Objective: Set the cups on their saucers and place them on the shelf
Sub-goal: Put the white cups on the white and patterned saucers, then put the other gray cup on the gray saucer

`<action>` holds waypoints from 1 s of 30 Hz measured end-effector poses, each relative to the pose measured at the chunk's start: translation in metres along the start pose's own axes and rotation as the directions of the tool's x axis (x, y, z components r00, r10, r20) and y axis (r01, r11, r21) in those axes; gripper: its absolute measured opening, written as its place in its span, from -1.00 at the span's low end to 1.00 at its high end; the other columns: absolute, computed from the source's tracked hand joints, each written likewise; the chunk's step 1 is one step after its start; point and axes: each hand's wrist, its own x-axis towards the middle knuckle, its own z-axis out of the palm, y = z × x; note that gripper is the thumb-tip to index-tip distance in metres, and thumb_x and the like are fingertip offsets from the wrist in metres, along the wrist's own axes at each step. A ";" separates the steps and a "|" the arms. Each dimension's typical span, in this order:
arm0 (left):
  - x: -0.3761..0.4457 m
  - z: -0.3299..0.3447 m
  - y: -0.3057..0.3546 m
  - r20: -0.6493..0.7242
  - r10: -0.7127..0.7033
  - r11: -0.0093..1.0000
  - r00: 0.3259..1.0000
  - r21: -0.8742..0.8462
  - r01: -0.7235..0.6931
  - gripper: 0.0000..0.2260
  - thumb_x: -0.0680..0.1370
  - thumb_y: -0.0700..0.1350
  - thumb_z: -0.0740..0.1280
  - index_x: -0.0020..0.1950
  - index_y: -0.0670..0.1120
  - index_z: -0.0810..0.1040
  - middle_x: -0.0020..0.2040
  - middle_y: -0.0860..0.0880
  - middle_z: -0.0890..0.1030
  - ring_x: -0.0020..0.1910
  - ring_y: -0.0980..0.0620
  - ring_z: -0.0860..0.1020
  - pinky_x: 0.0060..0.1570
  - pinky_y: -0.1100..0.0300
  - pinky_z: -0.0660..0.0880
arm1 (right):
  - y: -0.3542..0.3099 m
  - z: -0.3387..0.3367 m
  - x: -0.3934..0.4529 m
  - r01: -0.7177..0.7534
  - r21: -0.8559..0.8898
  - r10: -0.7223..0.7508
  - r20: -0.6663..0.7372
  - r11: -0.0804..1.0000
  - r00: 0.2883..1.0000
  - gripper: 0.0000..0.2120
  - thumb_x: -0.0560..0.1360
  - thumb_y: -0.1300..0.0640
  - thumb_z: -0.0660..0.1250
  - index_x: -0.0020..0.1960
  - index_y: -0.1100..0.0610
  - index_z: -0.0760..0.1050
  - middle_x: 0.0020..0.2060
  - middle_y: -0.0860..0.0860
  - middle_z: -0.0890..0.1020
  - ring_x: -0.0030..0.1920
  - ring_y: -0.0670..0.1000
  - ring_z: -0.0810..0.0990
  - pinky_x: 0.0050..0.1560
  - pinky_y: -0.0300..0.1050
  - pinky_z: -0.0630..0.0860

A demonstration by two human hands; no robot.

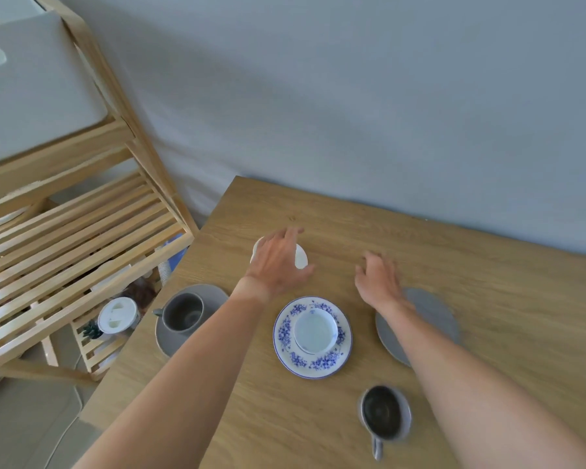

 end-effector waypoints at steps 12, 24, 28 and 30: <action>-0.100 0.059 0.104 0.522 0.527 0.753 0.671 0.079 -0.654 0.02 0.17 0.43 0.50 0.50 -0.04 0.34 0.43 -0.04 0.43 0.43 -0.06 0.35 0.43 0.08 0.23 | 0.124 -0.032 -0.080 -0.388 0.128 0.396 -0.046 0.913 0.917 -0.57 0.51 0.21 0.29 0.37 0.08 0.46 0.28 0.19 0.56 0.35 0.27 0.45 0.27 0.10 0.45; -0.118 0.075 0.118 0.590 0.405 0.836 0.698 0.069 -0.544 -0.28 0.31 0.20 0.53 0.36 -0.01 0.38 0.28 0.03 0.50 0.21 -0.05 0.53 -0.01 0.14 0.46 | 0.143 -0.022 -0.105 -0.433 0.418 0.505 -0.072 0.798 0.860 -0.72 0.44 0.38 0.29 -0.06 0.01 0.40 -0.13 0.15 0.66 -0.12 0.23 0.69 -0.09 0.22 0.66; -0.103 0.065 0.122 0.589 0.386 0.858 0.710 0.055 -0.511 -0.30 0.24 0.10 0.58 0.30 0.02 0.41 0.24 0.05 0.48 0.20 -0.02 0.50 0.02 0.11 0.51 | 0.140 -0.026 -0.107 -0.436 0.454 0.513 -0.057 0.777 0.857 -0.72 0.48 0.39 0.27 -0.06 0.01 0.40 -0.15 0.14 0.65 -0.20 0.23 0.70 -0.18 0.20 0.68; -0.092 0.061 0.124 0.557 0.371 0.888 0.743 0.022 -0.460 -0.33 0.21 0.08 0.58 0.26 0.05 0.42 0.21 0.05 0.48 0.17 -0.04 0.50 0.01 0.09 0.53 | 0.137 -0.028 -0.106 -0.447 0.494 0.522 -0.016 0.746 0.853 -0.74 0.51 0.38 0.27 0.03 0.04 0.43 -0.13 0.18 0.66 -0.28 0.21 0.71 -0.28 0.15 0.70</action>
